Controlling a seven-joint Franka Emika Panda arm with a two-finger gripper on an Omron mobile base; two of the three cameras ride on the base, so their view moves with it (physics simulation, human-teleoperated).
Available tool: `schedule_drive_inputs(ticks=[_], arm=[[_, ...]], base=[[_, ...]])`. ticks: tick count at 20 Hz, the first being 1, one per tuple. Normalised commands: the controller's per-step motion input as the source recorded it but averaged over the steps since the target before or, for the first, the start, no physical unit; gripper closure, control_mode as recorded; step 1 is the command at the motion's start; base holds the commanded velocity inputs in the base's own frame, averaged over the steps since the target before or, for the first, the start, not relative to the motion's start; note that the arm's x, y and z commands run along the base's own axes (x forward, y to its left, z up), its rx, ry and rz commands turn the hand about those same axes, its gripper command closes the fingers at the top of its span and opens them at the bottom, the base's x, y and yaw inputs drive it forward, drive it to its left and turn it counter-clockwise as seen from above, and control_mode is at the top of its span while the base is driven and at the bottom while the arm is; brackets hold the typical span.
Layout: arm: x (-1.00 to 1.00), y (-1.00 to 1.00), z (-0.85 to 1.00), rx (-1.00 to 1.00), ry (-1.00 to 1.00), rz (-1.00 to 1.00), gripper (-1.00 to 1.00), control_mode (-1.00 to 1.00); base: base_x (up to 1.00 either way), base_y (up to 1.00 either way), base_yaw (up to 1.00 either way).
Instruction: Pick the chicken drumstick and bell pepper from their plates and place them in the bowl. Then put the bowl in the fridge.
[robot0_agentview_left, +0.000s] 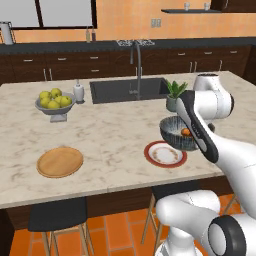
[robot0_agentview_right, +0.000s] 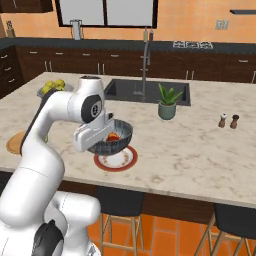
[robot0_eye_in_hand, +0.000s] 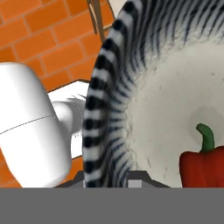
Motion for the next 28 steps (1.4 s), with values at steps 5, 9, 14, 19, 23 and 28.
schedule_drive_inputs(ticks=[5,9,14,19,23,28], arm=[[-0.06,0.00,0.00,-0.03,0.00,0.00,1.00,-1.00],[-0.01,0.00,0.00,0.00,0.00,0.00,1.00,1.00],[0.00,0.00,0.00,0.00,0.00,0.00,1.00,1.00],[0.00,0.00,0.00,0.00,0.00,0.00,1.00,1.00],[0.00,0.00,0.00,0.00,0.00,0.00,1.00,1.00],[0.00,0.00,0.00,0.00,0.00,0.00,1.00,1.00]], base=[[0.00,0.00,0.00],[-0.54,-0.14,0.00],[-0.94,-0.71,-0.12],[-0.17,-0.81,-0.52],[0.00,-0.24,-0.82],[0.05,-0.05,-0.89]])
